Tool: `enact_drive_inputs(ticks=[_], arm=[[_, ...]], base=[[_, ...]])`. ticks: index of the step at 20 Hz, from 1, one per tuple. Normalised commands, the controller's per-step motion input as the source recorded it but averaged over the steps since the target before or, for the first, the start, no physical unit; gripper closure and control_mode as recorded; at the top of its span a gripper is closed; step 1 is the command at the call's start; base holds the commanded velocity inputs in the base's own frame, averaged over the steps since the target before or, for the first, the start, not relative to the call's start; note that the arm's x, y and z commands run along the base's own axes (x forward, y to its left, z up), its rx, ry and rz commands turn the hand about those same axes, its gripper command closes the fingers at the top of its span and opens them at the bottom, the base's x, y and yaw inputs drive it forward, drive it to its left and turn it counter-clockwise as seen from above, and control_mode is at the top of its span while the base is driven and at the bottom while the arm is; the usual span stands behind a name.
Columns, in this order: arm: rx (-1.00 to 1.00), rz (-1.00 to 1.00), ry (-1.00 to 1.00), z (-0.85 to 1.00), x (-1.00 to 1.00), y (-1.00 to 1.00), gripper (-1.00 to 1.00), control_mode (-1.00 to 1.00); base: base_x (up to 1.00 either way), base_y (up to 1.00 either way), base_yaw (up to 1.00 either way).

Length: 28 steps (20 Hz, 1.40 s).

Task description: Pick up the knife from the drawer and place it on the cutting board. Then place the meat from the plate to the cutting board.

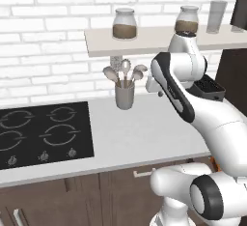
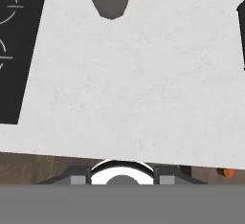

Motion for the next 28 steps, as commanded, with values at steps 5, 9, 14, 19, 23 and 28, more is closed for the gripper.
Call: enact_drive_inputs(ticks=[5, 9, 14, 19, 23, 28], arm=[[0.0, 0.0, 0.0, 0.0, 0.0, 0.0, -1.0, 1.0], [0.0, 0.0, 0.0, 0.0, 0.0, 0.0, -1.0, 1.0], [0.0, 0.0, 0.0, 0.0, 0.0, 0.0, -1.0, 1.0], [0.0, 0.0, 0.0, 0.0, 0.0, 0.0, -1.0, 1.0], [0.0, 0.0, 0.0, 0.0, 0.0, 0.0, -1.0, 1.0], [0.0, 0.0, 0.0, 0.0, 0.0, 0.0, -1.0, 1.0]], base=[[-0.14, 0.0, 0.0], [-0.14, 0.36, -0.46], [-0.1, 0.38, -0.77], [-0.27, 0.43, -0.71], [0.02, 0.38, -0.64], [0.42, 0.31, -0.5]])
